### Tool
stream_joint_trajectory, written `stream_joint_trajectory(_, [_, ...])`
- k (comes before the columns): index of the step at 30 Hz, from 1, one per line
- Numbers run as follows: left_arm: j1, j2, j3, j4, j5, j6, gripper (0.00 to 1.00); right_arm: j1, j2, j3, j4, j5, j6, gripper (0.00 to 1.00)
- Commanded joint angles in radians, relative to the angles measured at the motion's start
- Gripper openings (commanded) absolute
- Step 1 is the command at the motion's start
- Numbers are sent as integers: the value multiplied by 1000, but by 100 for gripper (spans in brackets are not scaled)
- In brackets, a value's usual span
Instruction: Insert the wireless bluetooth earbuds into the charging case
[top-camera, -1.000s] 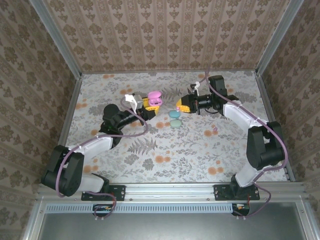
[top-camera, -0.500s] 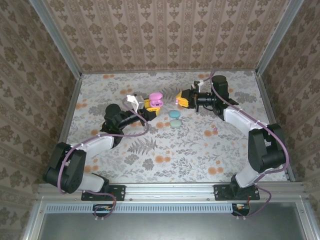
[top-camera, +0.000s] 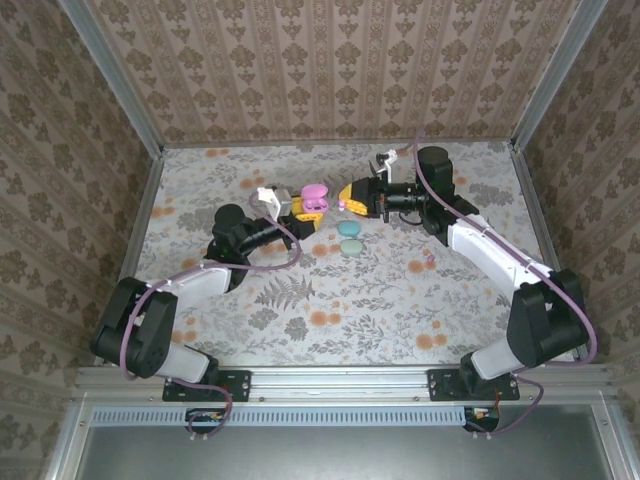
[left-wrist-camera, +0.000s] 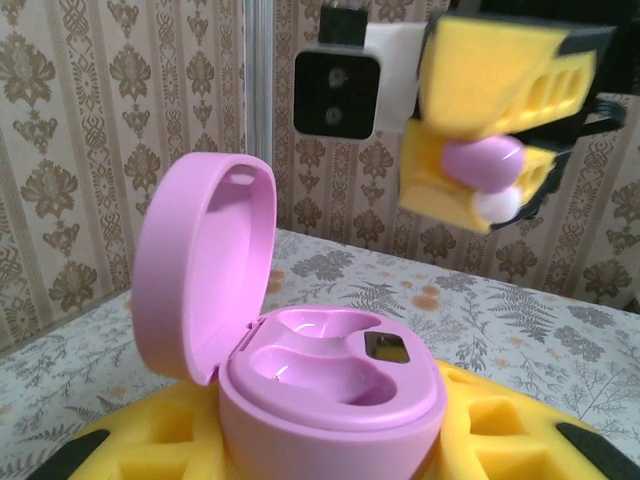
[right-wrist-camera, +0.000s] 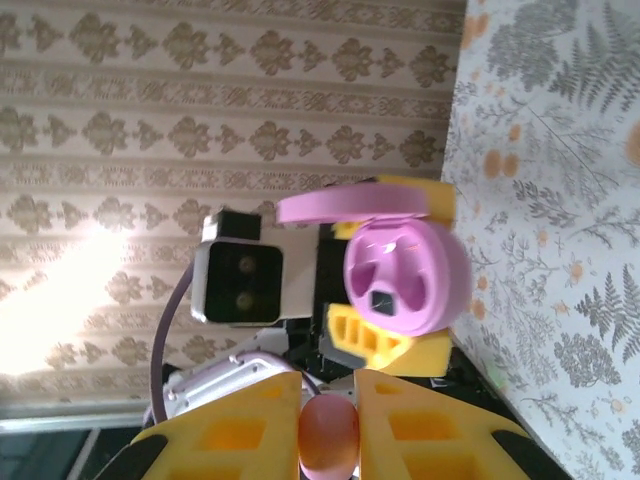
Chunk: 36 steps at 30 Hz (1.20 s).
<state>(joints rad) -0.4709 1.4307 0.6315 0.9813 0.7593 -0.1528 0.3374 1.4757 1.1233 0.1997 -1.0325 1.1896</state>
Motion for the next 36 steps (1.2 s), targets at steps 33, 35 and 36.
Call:
stream_joint_trajectory(33, [-55, 8, 56, 26, 31, 38, 22, 182, 19, 203, -287, 345, -324, 20])
stream_joint_trajectory(35, [-54, 7, 57, 27, 30, 38, 22, 189, 26, 207, -298, 358, -333, 20])
stream_joint_trajectory(36, [-54, 8, 57, 27, 30, 38, 22, 193, 27, 207, -303, 367, -335, 20])
